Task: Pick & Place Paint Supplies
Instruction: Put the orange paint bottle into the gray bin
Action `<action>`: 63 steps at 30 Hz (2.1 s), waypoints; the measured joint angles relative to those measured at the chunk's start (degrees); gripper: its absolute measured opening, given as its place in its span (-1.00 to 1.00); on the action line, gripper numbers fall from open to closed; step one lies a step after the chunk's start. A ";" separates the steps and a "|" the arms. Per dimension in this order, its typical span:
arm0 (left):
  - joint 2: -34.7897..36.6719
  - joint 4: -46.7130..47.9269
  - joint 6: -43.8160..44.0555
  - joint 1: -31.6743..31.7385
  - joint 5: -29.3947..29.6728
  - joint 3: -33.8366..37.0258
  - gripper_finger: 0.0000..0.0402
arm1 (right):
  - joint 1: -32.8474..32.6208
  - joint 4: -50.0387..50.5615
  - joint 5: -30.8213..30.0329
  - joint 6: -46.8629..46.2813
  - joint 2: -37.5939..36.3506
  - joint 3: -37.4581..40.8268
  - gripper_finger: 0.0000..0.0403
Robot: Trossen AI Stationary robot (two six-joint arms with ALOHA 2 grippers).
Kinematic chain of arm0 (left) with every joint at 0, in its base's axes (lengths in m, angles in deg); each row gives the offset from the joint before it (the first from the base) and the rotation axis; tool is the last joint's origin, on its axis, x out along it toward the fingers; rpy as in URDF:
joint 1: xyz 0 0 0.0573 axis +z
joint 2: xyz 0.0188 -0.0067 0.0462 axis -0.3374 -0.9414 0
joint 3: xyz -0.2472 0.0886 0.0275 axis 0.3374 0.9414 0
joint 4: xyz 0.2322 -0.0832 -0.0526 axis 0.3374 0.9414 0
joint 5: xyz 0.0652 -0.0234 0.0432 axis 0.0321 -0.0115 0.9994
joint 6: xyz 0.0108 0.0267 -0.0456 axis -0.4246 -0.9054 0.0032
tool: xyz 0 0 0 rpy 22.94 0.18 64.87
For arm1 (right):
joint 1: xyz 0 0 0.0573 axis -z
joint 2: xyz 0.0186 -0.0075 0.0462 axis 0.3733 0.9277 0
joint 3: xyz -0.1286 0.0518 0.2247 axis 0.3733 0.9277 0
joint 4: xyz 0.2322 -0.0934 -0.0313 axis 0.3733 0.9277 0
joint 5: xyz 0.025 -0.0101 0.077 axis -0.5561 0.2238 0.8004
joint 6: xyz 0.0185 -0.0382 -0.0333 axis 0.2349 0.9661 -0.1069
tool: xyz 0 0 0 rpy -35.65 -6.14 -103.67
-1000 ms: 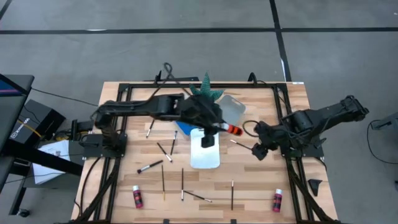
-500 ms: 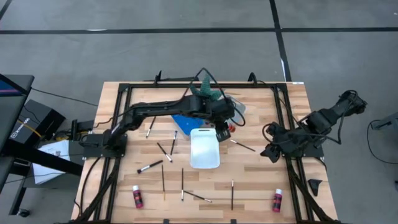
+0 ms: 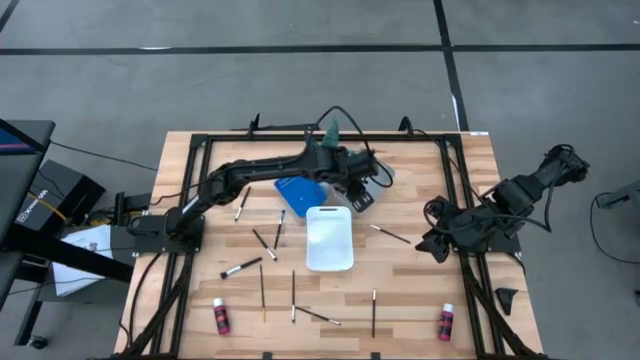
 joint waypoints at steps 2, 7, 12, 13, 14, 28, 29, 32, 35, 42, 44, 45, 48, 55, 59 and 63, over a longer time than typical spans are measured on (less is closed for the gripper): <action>0.00 0.28 -0.28 0.27 -0.25 -0.02 -0.46 | 0.00 -0.02 -0.37 0.00 0.00 0.00 0.17; -0.02 0.77 -1.23 0.36 -1.30 -0.02 -0.46 | 0.00 -0.06 -0.76 0.36 0.00 0.00 0.17; -0.03 1.50 -1.49 0.28 -1.49 0.74 -0.46 | 0.00 -0.31 -0.80 0.44 0.00 -0.01 0.17; -0.04 1.86 -1.55 0.29 -1.55 0.74 -0.46 | 0.00 -0.31 -0.81 0.44 -0.02 -0.02 0.17; -0.04 1.81 -1.56 0.21 -1.55 0.74 -0.46 | 0.00 -0.33 -0.81 0.44 0.00 0.00 0.17; -0.13 -1.04 -1.51 -0.81 -2.29 4.46 -0.46 | 0.00 -1.57 -1.23 2.03 0.00 -0.02 0.17; -0.13 -1.76 -1.48 -0.93 -2.29 4.96 -0.46 | 0.00 -1.55 -1.22 2.03 0.00 -0.02 0.17; -0.13 -2.56 -1.53 -1.02 -2.27 5.46 -0.46 | 0.00 -1.55 -1.24 2.03 0.00 -0.02 0.17; -0.11 -3.33 -1.62 -1.02 -2.21 5.38 -0.46 | 0.00 -1.55 -1.25 2.03 0.00 -0.02 0.17; -0.11 -3.34 -1.97 -0.98 -2.19 5.68 -0.46 | 0.00 -1.53 -1.25 2.12 0.00 -0.02 0.17; 0.00 -4.41 -1.97 -0.86 -2.19 7.03 -0.46 | 0.00 -1.45 -1.25 2.12 0.00 -0.02 0.17; 0.00 -4.38 -1.96 -0.72 -2.22 7.87 -0.46 | 0.00 -1.36 -1.27 2.12 0.00 -0.02 0.17; 0.00 -3.99 -1.79 -0.74 -2.16 9.34 -0.46 | 0.00 -1.29 -1.27 2.12 0.00 -0.02 0.17; 0.00 -4.89 -1.68 -0.67 -1.72 9.38 -0.38 | 0.02 -1.31 -1.27 2.08 0.00 -0.04 0.17; 0.00 -6.31 -1.66 -0.67 -1.75 9.38 -0.17 | 0.00 -1.31 -1.25 1.95 0.00 -0.04 0.17; 0.00 -8.33 -1.63 -0.67 -1.79 9.38 -0.10 | 0.00 -1.31 -1.25 1.97 0.00 -0.04 0.17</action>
